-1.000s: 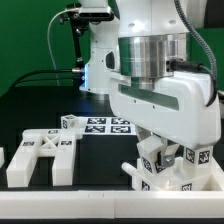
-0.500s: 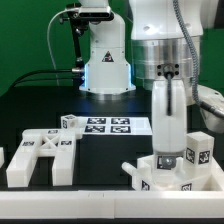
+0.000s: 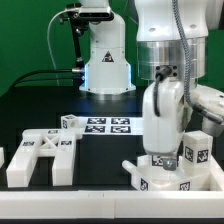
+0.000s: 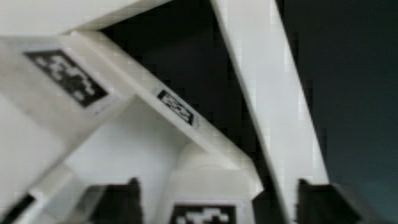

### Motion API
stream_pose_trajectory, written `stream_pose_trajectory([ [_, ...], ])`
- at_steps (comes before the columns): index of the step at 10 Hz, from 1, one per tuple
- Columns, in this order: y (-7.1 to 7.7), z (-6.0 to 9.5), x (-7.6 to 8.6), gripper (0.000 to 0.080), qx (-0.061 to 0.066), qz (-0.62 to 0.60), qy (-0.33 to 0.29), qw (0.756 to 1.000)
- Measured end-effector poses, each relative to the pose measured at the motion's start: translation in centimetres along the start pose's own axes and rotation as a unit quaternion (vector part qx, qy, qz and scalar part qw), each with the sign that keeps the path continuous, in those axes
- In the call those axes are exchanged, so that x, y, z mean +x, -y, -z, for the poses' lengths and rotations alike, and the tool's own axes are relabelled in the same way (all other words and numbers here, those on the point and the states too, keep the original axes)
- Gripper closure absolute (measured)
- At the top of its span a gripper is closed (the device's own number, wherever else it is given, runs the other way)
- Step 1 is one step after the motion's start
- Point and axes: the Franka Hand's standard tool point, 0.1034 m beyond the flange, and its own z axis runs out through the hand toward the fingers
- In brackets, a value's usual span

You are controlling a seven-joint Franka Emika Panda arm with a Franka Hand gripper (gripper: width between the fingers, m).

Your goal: Assemble chair

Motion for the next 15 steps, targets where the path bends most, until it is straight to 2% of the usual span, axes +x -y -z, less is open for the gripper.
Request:
stream_pose_trajectory([
  [1,-0.1,0.1,0.2,0.0188,0.000,0.085,0.000,0.996],
  [3,-0.7,0.7,0.3,0.0161,-0.003,0.214,0.003,0.977],
  [4,-1.1,1.0,0.5,0.0152,0.001,0.252,0.003,0.968],
  [6,-1.2,1.0,0.7,0.0151,0.001,0.329,0.002,0.944],
  [7,-1.2,0.9,0.6,0.0151,0.000,0.400,-0.003,0.916],
  [8,-1.5,0.6,0.5,0.0151,-0.005,0.507,-0.008,0.862],
  [9,-1.4,0.7,0.7,0.0151,-0.006,0.558,-0.010,0.830],
  [11,-1.4,0.7,0.7,0.0166,-0.006,0.539,-0.010,0.842],
  [12,-1.4,0.6,0.7,0.0342,-0.006,0.524,-0.009,0.852],
  [13,-1.5,0.6,0.6,0.0522,-0.005,0.477,-0.009,0.879],
  [14,-1.5,0.6,0.6,0.0518,-0.005,0.455,-0.009,0.890],
  [15,-1.4,0.6,0.6,0.0518,-0.005,0.407,-0.008,0.913],
])
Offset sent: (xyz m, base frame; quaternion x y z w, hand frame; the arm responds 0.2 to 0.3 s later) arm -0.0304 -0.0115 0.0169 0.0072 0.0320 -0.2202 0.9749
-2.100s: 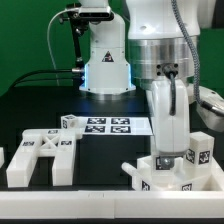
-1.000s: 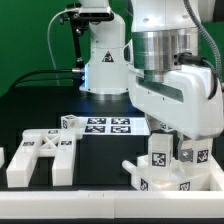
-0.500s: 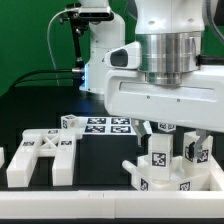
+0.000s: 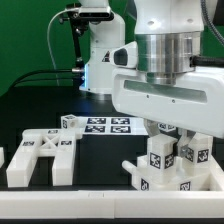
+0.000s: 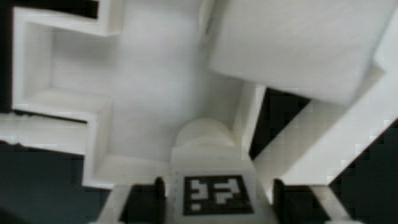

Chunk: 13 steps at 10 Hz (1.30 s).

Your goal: Assemble chair

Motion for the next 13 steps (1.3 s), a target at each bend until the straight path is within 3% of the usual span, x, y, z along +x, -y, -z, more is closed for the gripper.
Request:
stream_pose_trajectory([
  [1,0.5,0.0,0.2,0.0518,0.001,-0.087,0.001,0.996],
  [3,1.0,-0.1,0.4,0.0518,0.008,-0.262,0.010,0.965],
  [5,1.1,-0.1,0.4,0.0517,0.011,-0.289,0.012,0.957],
  [8,0.9,0.0,0.6,0.0517,0.005,-0.144,0.005,0.990],
  [9,0.8,0.2,1.0,0.0421,0.008,-0.043,0.003,0.999],
  [10,0.7,0.4,1.2,0.0421,0.009,0.036,0.002,0.999],
  [11,0.7,0.4,1.2,0.0234,0.009,0.082,0.001,0.997],
  [12,0.6,0.3,1.2,0.0166,0.008,0.104,0.001,0.995],
  [13,0.6,0.3,1.3,0.0166,0.007,0.139,0.001,0.990],
])
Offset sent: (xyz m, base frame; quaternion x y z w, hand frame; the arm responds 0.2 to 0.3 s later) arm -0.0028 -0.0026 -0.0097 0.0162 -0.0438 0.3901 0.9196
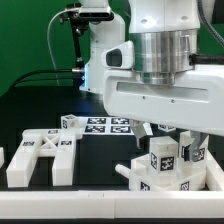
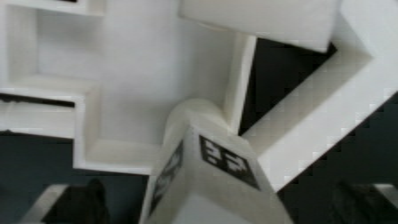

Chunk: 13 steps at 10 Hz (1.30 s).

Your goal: Assemble chair

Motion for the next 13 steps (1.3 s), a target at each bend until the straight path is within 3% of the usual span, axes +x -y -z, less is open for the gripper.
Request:
stream_pose_trajectory([
  [2,-0.2,0.0,0.2,0.0153,-0.006,0.117,-0.001,0.993],
  [3,-0.6,0.1,0.5,0.0151,-0.018,0.252,-0.003,0.968],
  [5,-1.1,0.1,0.9,0.0151,-0.022,0.302,0.002,0.953],
  [6,-1.1,0.1,0.9,0.0151,-0.022,0.288,0.002,0.957],
  [7,-1.1,0.1,0.9,0.0291,-0.022,0.278,0.002,0.960],
  [8,-1.1,0.1,0.9,0.0486,-0.022,0.262,0.001,0.965],
  [11,-1.2,0.4,1.3,0.0515,-0.023,0.057,-0.008,0.998],
  [13,-0.6,0.2,0.8,0.0515,-0.025,-0.148,-0.007,0.989],
])
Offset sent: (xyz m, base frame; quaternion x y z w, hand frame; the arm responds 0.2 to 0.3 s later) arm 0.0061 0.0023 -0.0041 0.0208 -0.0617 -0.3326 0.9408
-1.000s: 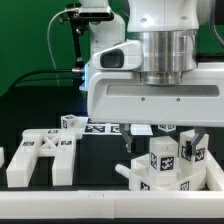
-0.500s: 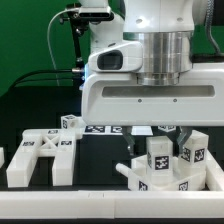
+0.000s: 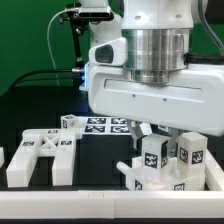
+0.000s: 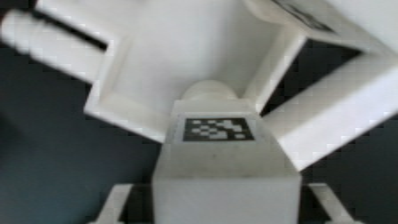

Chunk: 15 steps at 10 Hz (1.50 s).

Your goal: Assemble chair

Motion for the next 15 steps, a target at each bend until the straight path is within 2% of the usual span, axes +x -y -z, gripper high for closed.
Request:
stream_pose_trajectory([
  [2,0.08,-0.39,0.12,0.0515,0.011,-0.126,0.012,0.992],
  [5,0.02,-0.42,0.14,0.0515,0.011,-0.189,0.016,0.982],
  [6,0.03,-0.48,0.08,0.0428,0.011,-0.178,0.016,0.984],
  [7,0.01,-0.49,0.02,0.0428,0.006,-0.087,0.007,0.996],
  [8,0.09,-0.35,0.01,0.0246,0.008,0.010,0.006,1.000],
  [9,0.32,-0.14,-0.29,0.0180,0.010,0.116,0.007,0.993],
  [12,0.25,-0.21,-0.43,0.0155,0.010,0.191,0.008,0.982],
  [13,0.24,-0.13,-0.17,0.0151,0.009,0.274,-0.003,0.962],
  [14,0.17,0.01,0.05,0.0150,0.009,0.364,-0.018,0.931],
  [15,0.06,0.06,0.21,0.0150,0.007,0.413,-0.021,0.910],
])
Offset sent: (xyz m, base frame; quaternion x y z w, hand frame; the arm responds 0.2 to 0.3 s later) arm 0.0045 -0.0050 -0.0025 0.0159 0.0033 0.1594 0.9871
